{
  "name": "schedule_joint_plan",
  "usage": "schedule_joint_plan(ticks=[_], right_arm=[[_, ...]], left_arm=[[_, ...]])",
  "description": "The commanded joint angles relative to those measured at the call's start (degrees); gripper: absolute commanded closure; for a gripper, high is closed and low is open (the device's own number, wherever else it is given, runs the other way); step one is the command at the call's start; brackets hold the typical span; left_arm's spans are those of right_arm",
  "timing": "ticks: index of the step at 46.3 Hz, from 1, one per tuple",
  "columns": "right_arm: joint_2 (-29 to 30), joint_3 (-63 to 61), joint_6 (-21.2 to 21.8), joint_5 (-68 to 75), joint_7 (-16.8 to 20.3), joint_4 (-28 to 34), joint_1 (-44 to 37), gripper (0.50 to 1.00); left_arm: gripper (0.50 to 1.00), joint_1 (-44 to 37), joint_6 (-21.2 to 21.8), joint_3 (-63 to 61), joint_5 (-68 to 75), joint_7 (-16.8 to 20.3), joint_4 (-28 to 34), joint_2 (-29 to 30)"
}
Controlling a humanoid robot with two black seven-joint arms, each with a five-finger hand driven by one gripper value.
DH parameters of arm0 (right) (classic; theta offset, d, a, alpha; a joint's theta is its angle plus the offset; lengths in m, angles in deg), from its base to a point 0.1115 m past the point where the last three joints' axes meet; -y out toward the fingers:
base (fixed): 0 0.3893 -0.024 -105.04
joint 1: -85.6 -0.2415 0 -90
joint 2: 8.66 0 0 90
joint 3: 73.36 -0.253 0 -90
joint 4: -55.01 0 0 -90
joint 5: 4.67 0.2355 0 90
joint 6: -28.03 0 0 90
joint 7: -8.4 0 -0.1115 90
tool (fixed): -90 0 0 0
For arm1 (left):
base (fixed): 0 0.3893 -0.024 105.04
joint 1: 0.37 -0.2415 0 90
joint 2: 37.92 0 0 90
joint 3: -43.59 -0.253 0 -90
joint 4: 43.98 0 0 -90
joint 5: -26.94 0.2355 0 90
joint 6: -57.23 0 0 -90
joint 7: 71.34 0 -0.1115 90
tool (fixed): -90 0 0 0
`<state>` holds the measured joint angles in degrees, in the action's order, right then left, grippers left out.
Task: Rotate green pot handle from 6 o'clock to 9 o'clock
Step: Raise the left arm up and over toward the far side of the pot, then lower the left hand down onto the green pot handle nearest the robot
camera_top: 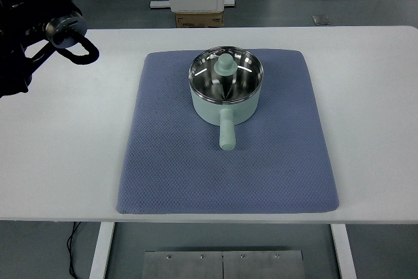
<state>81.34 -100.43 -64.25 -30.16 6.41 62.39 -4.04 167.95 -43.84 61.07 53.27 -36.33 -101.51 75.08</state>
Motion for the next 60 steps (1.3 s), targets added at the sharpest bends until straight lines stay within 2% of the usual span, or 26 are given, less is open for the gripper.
schedule_joint_plan(ticks=[1,7,15,23,39,60], right_arm=[[0.0,0.0,0.0,0.0,0.1,0.0,0.0,0.500],[0.0,0.0,0.0,0.0,0.1,0.0,0.0,0.500],[0.0,0.0,0.0,-0.1,0.0,0.0,0.0,0.500],[0.0,0.0,0.0,0.0,0.0,0.0,0.0,0.500],[0.0,0.0,0.0,0.0,0.1,0.0,0.0,0.500],[0.0,0.0,0.0,-0.1,0.1,0.0,0.0,0.500]], left_arm=[[0.500,0.4,0.1,0.0,3.5,0.0,-0.9,-1.1],[0.500,1.3,0.0,-0.1,7.3,0.0,-2.3,-2.6],[0.500,2.4,-0.1,-0.3,13.2,0.0,-7.1,-2.3],[0.500,4.4,-0.4,-1.9,17.9,0.0,-8.7,-2.2],[0.500,16.1,-0.3,-22.5,18.1,0.0,-12.3,-0.2],[0.500,24.6,-0.1,-38.4,18.1,0.0,-14.1,-2.0]])
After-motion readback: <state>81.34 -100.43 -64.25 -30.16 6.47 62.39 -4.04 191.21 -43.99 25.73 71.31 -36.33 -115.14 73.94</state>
